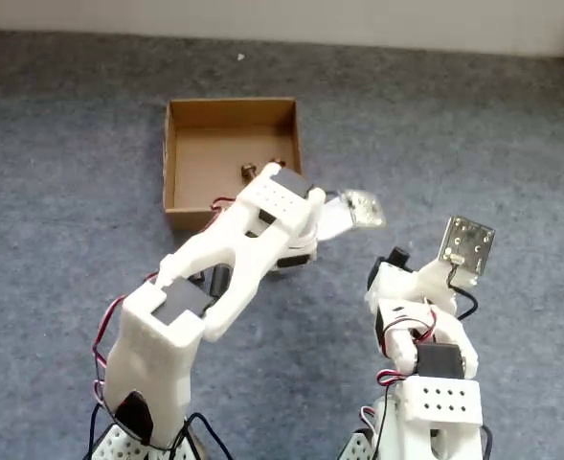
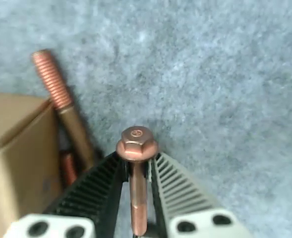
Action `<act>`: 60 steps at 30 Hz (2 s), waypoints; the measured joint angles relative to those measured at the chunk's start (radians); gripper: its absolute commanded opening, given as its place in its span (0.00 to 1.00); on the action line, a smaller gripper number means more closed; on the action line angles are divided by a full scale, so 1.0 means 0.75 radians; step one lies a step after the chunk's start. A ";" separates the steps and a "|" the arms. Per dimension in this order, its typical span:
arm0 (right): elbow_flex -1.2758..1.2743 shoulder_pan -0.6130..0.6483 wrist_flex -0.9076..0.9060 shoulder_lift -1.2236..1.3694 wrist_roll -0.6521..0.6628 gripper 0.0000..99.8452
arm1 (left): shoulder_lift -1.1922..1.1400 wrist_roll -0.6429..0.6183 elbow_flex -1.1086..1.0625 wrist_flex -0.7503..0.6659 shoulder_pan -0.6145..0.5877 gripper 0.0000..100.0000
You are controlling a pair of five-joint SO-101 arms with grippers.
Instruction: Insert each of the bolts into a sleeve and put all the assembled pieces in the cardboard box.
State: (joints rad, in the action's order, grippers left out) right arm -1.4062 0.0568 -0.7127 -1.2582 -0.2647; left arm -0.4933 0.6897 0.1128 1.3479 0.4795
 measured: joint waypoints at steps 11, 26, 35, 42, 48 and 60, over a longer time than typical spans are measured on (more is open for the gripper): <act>0.000 0.000 0.000 0.000 0.000 0.01 | 0.522 -0.229 -0.182 0.045 -0.082 0.01; 0.000 0.196 -0.053 0.000 0.037 0.01 | 1.618 -0.540 -1.047 -0.333 -0.088 0.01; 0.000 0.481 -0.082 0.000 0.141 0.01 | 2.169 -0.767 -1.422 -0.585 -0.090 0.01; 0.000 0.632 -0.025 0.000 0.223 0.01 | 2.477 -0.957 -1.602 -0.741 -0.160 0.01; 0.000 0.732 0.065 0.000 0.248 0.01 | 2.604 -1.082 -1.610 -0.792 -0.215 0.01; -0.008 0.757 0.182 -0.415 0.340 0.01 | 2.643 -1.205 -1.610 -0.914 -0.213 0.01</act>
State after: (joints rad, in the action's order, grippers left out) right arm -1.4124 0.6245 -0.5762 -1.5696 -0.0100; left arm 1.4891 -0.2140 -1.0948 0.6621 0.3199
